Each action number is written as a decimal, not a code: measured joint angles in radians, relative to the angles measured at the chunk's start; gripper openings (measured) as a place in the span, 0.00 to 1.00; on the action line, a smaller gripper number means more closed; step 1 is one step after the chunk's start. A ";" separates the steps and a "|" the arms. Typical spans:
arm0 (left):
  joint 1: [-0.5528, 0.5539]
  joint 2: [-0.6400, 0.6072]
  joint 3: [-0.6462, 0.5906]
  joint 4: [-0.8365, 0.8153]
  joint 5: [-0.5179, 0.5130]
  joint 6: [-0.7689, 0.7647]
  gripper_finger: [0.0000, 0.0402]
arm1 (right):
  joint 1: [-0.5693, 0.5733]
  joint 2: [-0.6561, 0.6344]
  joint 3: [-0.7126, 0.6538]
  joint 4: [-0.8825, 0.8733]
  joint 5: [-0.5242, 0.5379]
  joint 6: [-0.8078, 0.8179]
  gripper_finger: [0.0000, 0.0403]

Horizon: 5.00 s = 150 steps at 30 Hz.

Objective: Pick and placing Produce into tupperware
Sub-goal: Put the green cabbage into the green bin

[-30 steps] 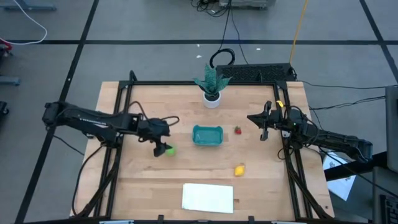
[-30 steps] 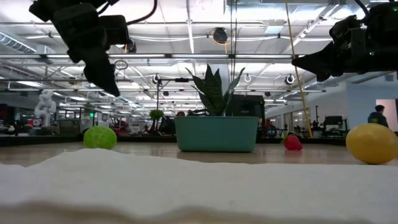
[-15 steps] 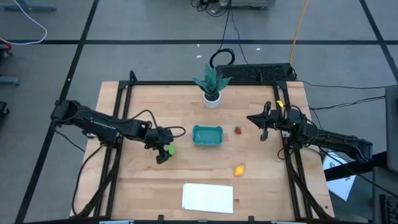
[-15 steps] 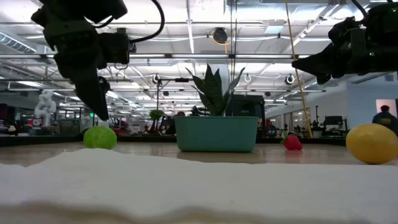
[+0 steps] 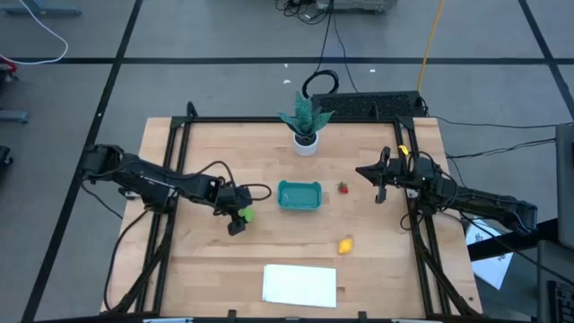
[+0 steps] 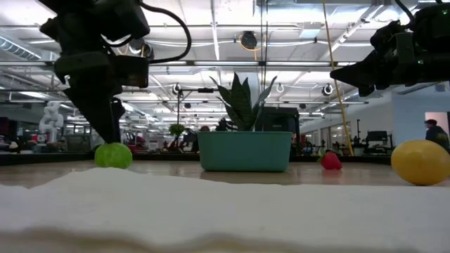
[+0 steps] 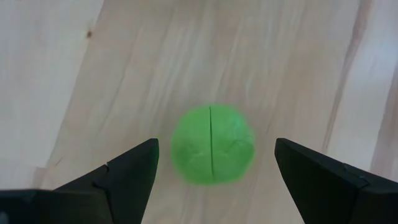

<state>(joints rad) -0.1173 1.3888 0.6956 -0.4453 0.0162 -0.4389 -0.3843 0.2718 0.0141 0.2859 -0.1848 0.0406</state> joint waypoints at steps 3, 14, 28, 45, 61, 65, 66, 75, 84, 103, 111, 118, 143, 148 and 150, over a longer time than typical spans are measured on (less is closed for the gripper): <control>0.000 0.000 0.000 0.000 -0.016 0.000 0.82 | 0.000 0.000 0.000 0.000 0.000 0.000 0.00; 0.000 0.000 0.000 0.001 -0.032 -0.001 0.82 | 0.000 0.000 0.000 0.000 0.000 0.000 0.00; -0.001 0.048 0.000 0.019 -0.017 0.009 0.82 | 0.000 0.000 0.000 0.000 0.000 0.000 0.00; -0.001 0.149 0.000 0.077 -0.026 0.061 0.82 | 0.000 0.000 0.000 -0.001 0.000 0.000 0.00; -0.001 0.138 0.000 0.062 -0.044 0.098 0.54 | 0.000 0.000 0.000 -0.001 0.000 0.000 0.00; -0.001 0.116 -0.004 0.055 -0.040 0.107 0.58 | 0.000 0.000 0.000 0.000 0.000 0.000 0.00; -0.001 0.106 -0.004 0.054 -0.040 0.116 0.59 | 0.000 0.000 0.000 0.000 0.000 0.000 0.00; -0.001 -0.004 -0.003 0.054 -0.063 0.225 0.61 | 0.000 0.000 0.000 0.000 0.000 0.000 0.00; 0.006 -0.170 -0.002 0.050 -0.128 0.357 0.59 | 0.000 0.000 0.000 0.000 0.000 0.000 0.00; 0.209 -0.469 -0.001 0.090 -0.065 0.597 0.59 | 0.000 0.000 0.000 0.000 0.000 0.000 0.00; 0.332 -0.481 0.000 0.189 0.075 0.645 0.59 | 0.000 0.000 0.000 0.000 0.000 0.000 0.00; 0.396 -0.420 0.000 0.259 0.116 0.634 0.59 | 0.000 0.000 0.000 0.000 0.000 0.000 0.00; 0.451 0.053 0.381 0.098 0.497 0.472 0.60 | 0.000 0.000 0.000 0.000 0.000 -0.003 0.00; 0.481 0.152 0.506 -0.005 0.591 0.513 0.60 | 0.000 0.000 0.000 0.000 0.000 -0.003 0.00; 0.490 0.189 0.546 -0.037 0.618 0.522 0.60 | 0.000 0.000 0.000 0.000 0.000 -0.003 0.00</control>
<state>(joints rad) 0.3723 1.5780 1.2414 -0.4819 0.6339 0.0827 -0.3843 0.2716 0.0141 0.2859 -0.1848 0.0376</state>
